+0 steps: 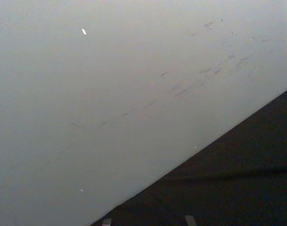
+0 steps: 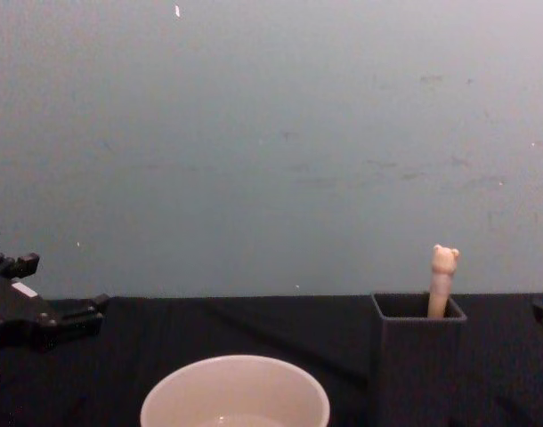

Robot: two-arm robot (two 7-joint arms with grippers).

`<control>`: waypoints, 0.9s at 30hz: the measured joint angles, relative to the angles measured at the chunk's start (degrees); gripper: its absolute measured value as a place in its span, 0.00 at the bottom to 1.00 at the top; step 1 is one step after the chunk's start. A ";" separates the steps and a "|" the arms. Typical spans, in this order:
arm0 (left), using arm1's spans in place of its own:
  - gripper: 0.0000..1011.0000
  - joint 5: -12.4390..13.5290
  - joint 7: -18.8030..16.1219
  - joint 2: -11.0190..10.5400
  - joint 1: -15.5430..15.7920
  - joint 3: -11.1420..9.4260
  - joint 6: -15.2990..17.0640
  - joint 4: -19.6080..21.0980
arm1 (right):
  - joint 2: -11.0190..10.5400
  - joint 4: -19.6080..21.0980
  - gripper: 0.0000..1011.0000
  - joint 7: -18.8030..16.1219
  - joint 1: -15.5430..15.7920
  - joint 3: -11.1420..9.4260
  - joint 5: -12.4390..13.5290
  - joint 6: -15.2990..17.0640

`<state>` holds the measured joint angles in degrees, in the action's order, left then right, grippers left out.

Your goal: Pick up the stirring spoon with one hand, stir inside the cup, then place it back in its original position.

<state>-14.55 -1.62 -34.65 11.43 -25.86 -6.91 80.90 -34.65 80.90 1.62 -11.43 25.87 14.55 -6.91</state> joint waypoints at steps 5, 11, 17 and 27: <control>0.99 0.00 0.00 0.00 0.00 0.00 0.00 0.00 | 0.00 0.00 0.99 0.00 0.00 0.00 0.00 0.00; 0.99 0.00 0.00 0.00 0.00 0.00 0.00 0.00 | 0.00 0.00 0.99 0.00 0.00 0.00 0.00 0.00; 0.99 0.00 0.00 0.00 0.00 0.00 0.00 0.00 | 0.00 0.00 0.99 0.00 0.00 0.00 0.00 0.00; 0.99 0.00 0.00 0.00 0.00 0.00 0.00 0.00 | 0.00 0.00 0.99 0.00 0.00 0.00 0.00 0.00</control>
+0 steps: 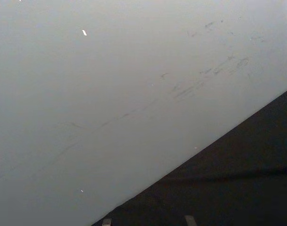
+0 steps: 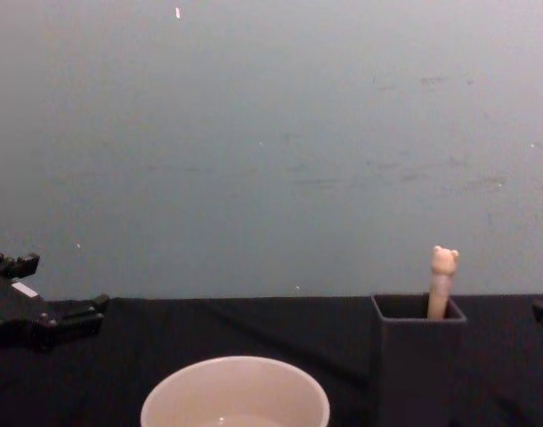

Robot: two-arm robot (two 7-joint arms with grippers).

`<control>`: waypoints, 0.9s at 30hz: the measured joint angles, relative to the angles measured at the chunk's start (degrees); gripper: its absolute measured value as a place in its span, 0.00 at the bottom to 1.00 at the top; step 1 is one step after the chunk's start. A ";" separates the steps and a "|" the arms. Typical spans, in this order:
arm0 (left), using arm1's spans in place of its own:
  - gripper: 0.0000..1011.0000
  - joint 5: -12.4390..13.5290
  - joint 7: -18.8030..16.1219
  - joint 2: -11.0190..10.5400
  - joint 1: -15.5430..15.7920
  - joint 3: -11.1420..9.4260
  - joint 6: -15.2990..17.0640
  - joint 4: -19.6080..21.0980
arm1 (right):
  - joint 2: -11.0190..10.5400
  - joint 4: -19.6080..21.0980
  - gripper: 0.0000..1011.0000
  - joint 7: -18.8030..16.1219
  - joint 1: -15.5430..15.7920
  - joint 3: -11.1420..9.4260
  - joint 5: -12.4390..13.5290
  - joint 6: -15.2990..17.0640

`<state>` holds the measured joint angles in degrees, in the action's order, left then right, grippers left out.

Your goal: Pick up the stirring spoon with one hand, stir inside the cup, then place it back in its original position.

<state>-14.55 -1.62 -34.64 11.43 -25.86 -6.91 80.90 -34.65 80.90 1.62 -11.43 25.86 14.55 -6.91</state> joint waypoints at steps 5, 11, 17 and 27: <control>0.99 0.00 0.00 0.00 0.00 0.00 0.00 0.00 | 0.00 0.00 0.99 0.00 0.00 0.00 0.00 0.00; 0.99 0.00 0.00 0.00 0.00 0.00 0.00 0.00 | 0.00 0.00 0.99 0.00 0.00 0.00 0.00 0.00; 0.99 0.00 0.00 0.00 0.00 0.00 0.00 0.00 | 0.00 0.00 0.99 0.00 0.00 0.00 0.00 0.00; 0.99 0.00 0.00 0.00 0.00 0.00 0.00 0.00 | 0.34 0.07 0.99 -1.06 0.42 -1.07 0.46 -0.88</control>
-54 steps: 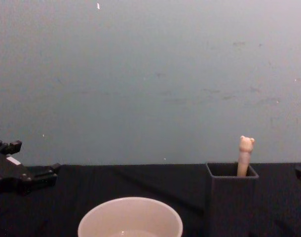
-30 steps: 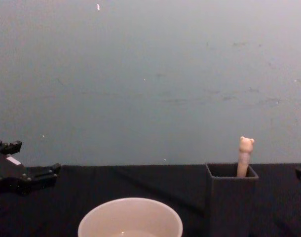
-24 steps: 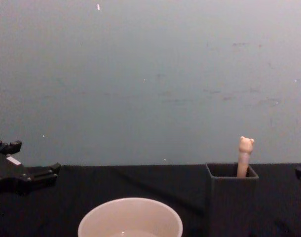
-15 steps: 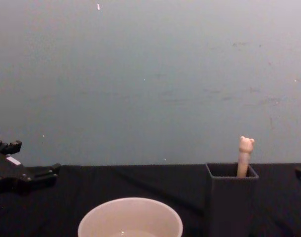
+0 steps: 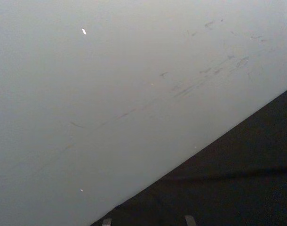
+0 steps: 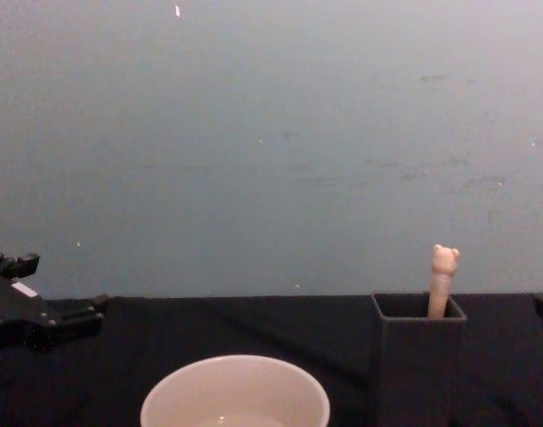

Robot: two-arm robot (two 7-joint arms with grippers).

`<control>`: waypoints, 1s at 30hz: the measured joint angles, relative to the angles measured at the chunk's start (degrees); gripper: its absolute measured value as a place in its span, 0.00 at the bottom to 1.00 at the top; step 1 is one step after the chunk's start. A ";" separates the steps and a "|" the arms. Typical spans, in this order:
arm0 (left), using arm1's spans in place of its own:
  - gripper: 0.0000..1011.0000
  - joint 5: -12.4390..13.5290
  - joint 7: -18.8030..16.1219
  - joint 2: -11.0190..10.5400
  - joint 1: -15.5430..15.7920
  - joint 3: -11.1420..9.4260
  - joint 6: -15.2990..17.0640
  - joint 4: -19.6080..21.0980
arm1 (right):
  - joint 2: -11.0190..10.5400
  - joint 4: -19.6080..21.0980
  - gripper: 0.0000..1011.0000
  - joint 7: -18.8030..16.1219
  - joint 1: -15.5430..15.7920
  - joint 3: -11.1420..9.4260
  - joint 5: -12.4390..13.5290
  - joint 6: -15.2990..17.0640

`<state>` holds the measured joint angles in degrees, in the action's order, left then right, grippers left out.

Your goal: Pick up the stirring spoon with one hand, stir inside the cup, then place it back in its original position.

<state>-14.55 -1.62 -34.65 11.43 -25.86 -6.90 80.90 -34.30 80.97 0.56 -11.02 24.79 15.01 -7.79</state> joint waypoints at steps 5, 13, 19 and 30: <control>0.99 0.00 0.00 0.00 0.00 0.00 0.00 0.00 | -0.49 1.96 0.99 -2.96 1.37 -2.15 3.14 -0.25; 0.99 0.01 0.00 0.00 0.00 0.00 0.00 0.00 | -3.27 7.25 0.99 -9.81 5.27 -5.28 9.44 0.66; 0.99 0.00 0.00 0.00 0.00 0.00 0.00 0.00 | -5.31 11.13 0.99 -14.88 8.56 -6.54 12.76 1.60; 0.99 0.00 0.00 0.00 0.00 0.00 0.00 0.00 | -4.30 12.88 0.99 -20.39 8.73 -5.36 12.89 2.41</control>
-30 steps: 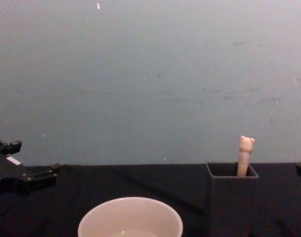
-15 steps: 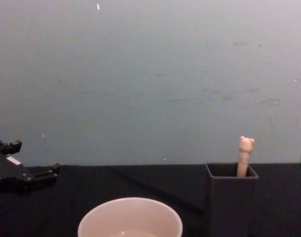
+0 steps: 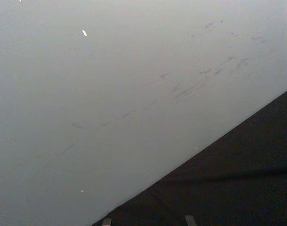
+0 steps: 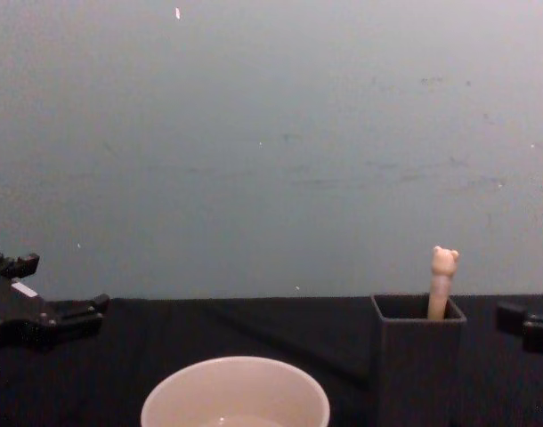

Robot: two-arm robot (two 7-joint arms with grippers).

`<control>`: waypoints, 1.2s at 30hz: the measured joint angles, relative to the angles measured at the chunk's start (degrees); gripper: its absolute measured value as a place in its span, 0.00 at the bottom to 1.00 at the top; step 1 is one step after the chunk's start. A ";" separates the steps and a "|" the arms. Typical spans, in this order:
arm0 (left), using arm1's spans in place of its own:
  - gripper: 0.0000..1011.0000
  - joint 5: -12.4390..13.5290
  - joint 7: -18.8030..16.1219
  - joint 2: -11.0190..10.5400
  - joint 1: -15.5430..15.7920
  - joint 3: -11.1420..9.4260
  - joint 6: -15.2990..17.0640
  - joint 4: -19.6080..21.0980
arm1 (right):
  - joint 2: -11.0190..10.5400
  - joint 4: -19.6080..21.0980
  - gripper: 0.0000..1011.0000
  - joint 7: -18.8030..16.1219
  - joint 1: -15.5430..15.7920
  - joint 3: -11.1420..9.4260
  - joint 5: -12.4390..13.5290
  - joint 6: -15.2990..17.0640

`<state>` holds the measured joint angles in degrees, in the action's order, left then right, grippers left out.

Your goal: Pick up the stirring spoon with one hand, stir inside the cup, then place it back in its original position.

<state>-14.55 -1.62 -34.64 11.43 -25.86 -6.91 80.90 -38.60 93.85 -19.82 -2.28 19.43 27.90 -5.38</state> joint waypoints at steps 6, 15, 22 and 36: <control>0.99 0.00 0.00 0.00 0.00 0.00 0.00 0.00 | 1.54 -0.58 0.99 -1.47 -1.29 0.49 -0.01 1.16; 0.99 0.00 0.00 0.00 0.00 0.00 0.00 0.00 | 4.90 -3.99 0.99 -3.38 -5.09 1.04 -0.47 2.73; 0.99 0.00 0.00 0.00 0.00 0.00 0.00 0.00 | 7.43 -7.21 0.99 -5.08 -8.36 1.31 -0.55 4.35; 0.99 0.00 0.00 0.00 0.00 0.00 0.00 0.00 | 10.89 -12.07 0.99 -6.78 -12.34 1.23 -1.39 6.69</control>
<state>-14.55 -1.62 -34.65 11.43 -25.86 -6.91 80.90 -27.72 81.78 -26.60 -14.62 20.66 26.51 1.31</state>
